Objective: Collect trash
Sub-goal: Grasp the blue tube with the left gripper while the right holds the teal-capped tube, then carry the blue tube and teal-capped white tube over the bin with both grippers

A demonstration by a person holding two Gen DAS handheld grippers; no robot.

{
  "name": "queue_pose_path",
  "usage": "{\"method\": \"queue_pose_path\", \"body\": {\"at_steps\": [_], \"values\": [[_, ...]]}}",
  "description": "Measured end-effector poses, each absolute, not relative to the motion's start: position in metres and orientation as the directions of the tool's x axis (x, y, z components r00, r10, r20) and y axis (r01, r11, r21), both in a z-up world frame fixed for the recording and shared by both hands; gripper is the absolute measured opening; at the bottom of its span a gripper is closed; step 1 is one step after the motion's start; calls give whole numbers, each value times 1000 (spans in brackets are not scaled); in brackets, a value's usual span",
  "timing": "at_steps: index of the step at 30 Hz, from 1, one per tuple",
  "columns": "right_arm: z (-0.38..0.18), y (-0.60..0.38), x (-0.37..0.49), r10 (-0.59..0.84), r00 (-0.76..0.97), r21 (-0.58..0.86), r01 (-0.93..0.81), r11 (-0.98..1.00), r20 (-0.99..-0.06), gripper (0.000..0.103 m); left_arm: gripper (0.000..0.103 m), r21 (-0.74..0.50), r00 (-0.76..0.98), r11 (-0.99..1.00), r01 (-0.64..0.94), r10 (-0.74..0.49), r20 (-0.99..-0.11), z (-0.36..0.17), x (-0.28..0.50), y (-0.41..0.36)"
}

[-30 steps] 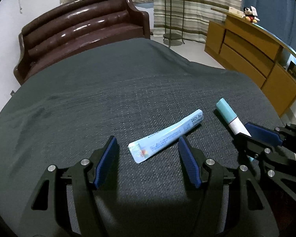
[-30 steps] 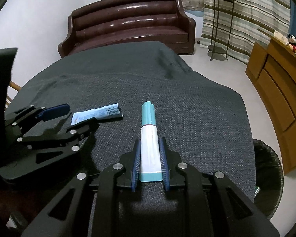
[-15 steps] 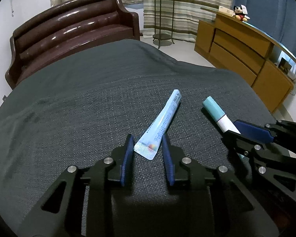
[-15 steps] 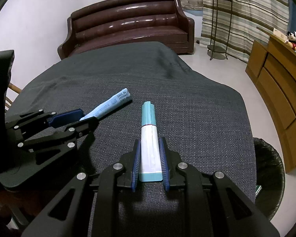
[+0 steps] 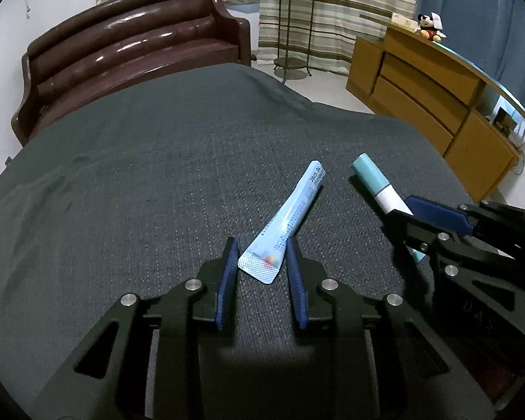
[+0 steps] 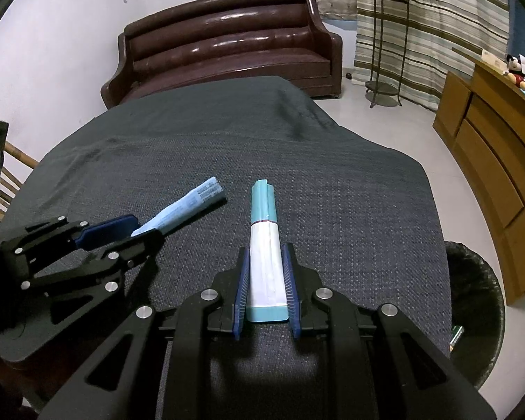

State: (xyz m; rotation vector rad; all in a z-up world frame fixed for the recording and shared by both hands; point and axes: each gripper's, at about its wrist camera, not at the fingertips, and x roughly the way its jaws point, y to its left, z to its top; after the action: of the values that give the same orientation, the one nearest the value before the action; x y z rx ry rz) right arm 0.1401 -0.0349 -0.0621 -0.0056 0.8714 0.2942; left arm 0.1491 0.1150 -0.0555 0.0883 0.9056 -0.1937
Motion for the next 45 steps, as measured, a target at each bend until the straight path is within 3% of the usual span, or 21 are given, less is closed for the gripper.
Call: {"method": "queue_pose_path", "body": {"at_steps": [3, 5, 10, 18, 24, 27, 45], "values": [[-61, -36, 140, 250, 608, 114, -254, 960, -754, 20, 31, -7, 611, 981, 192, -125, -782, -55, 151, 114], [-61, -37, 140, 249, 609, 114, -253, 961, -753, 21, 42, -10, 616, 981, 192, -128, -778, -54, 153, 113], [-63, -37, 139, 249, 607, 116, -250, 961, -754, 21, 51, -25, 606, 983, 184, -133, -784, -57, 165, 111], [-63, -37, 140, 251, 606, 118, -250, 961, -755, 21, 52, -28, 596, 980, 197, -143, -790, -58, 173, 108], [-63, -37, 140, 250, 606, 117, -251, 961, -755, 21, 38, -6, 606, 980, 198, -127, -786, -57, 172, 105], [-63, -37, 140, 250, 606, 117, -251, 961, -755, 20, 21, -8, 608, 979, 202, -132, -783, -57, 171, 105], [-65, -40, 140, 246, 610, 113, -248, 962, -753, 20, 18, 18, 635, 981, 192, -110, -765, -54, 162, 100]]}}
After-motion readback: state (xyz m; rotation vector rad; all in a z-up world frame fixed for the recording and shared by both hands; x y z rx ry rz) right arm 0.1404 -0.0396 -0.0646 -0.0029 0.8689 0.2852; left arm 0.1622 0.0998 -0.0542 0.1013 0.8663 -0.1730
